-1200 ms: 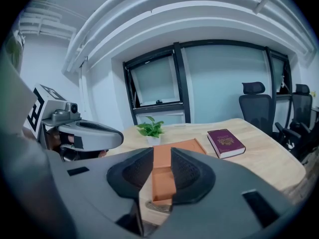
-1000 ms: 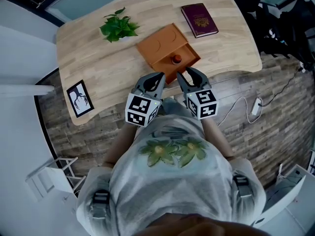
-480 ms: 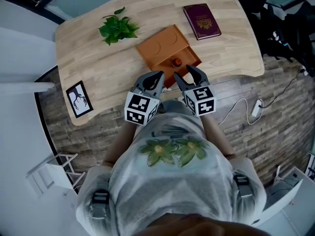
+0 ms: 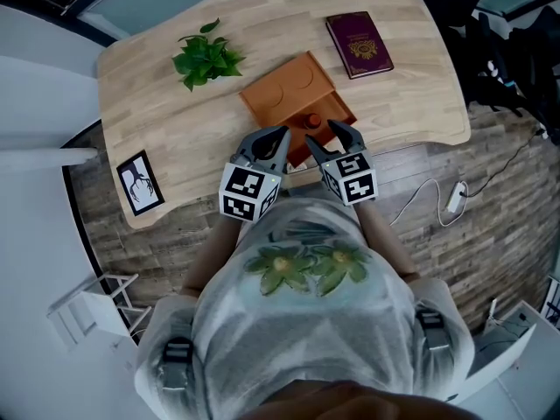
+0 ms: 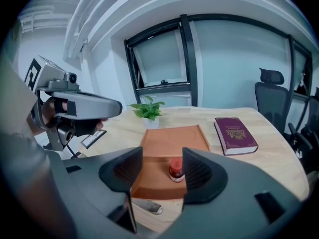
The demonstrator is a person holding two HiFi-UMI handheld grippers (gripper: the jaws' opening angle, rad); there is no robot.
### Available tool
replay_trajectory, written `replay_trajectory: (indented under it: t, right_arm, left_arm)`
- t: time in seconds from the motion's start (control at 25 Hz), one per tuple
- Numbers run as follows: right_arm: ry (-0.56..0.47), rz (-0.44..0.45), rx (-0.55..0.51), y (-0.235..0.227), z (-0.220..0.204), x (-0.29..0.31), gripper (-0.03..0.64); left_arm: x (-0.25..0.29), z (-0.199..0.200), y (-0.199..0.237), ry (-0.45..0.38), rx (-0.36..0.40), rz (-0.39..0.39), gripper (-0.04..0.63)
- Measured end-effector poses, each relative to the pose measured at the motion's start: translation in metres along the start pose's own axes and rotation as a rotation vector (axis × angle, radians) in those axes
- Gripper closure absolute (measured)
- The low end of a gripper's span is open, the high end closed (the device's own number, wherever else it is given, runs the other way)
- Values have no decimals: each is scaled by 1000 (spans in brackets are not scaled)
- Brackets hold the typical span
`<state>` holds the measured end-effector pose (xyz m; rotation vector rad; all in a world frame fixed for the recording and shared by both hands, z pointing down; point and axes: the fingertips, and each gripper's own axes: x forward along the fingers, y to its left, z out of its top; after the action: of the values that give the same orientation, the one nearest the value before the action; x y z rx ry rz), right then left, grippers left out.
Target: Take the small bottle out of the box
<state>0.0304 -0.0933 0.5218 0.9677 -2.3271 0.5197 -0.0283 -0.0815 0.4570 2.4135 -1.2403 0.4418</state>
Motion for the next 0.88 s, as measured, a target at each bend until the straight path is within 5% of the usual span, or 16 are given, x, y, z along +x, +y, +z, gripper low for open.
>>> replay_trajectory:
  t: [0.88]
  right_arm:
    - [138, 86, -62, -23, -29, 47, 382]
  left_arm:
    - [29, 6, 22, 3, -47, 68, 589]
